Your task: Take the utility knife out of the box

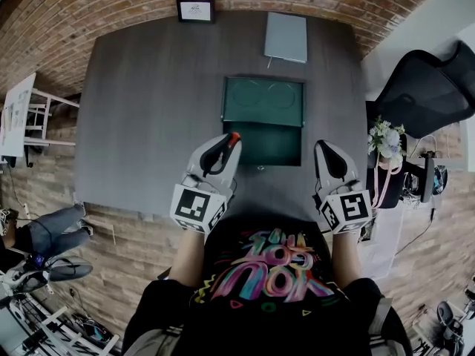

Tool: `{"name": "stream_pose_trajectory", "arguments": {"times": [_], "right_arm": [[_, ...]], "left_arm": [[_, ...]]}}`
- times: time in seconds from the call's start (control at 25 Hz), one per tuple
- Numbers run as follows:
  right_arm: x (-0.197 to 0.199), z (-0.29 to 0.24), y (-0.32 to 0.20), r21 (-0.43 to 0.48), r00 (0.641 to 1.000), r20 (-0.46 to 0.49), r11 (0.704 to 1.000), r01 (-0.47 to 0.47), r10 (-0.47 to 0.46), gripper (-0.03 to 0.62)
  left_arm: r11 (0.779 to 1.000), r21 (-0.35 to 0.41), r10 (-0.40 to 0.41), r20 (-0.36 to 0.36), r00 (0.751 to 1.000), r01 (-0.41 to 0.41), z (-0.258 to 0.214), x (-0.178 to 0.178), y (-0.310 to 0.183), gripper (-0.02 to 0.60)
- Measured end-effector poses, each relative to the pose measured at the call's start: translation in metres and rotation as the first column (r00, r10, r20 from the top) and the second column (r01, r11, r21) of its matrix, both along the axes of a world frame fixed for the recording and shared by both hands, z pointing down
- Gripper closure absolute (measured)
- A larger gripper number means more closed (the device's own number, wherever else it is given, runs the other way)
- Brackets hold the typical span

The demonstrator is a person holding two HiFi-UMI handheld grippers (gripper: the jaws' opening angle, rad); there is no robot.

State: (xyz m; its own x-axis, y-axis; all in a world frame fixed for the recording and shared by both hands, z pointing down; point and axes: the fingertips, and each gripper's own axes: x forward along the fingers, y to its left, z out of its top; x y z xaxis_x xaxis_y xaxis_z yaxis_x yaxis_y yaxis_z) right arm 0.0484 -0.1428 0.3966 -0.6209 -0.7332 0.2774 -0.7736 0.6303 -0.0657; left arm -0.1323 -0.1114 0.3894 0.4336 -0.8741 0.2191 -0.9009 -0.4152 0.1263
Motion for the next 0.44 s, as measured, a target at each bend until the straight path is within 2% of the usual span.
{"name": "stream_pose_trajectory", "arguments": {"times": [0.44], "right_arm": [[0.0016, 0.0000, 0.0105, 0.011, 0.999, 0.011, 0.999, -0.034, 0.034, 0.594]], "left_arm": [[0.999, 0.010, 0.034, 0.012, 0.999, -0.034, 0.0017, 0.0014, 0.0084, 0.515]]}}
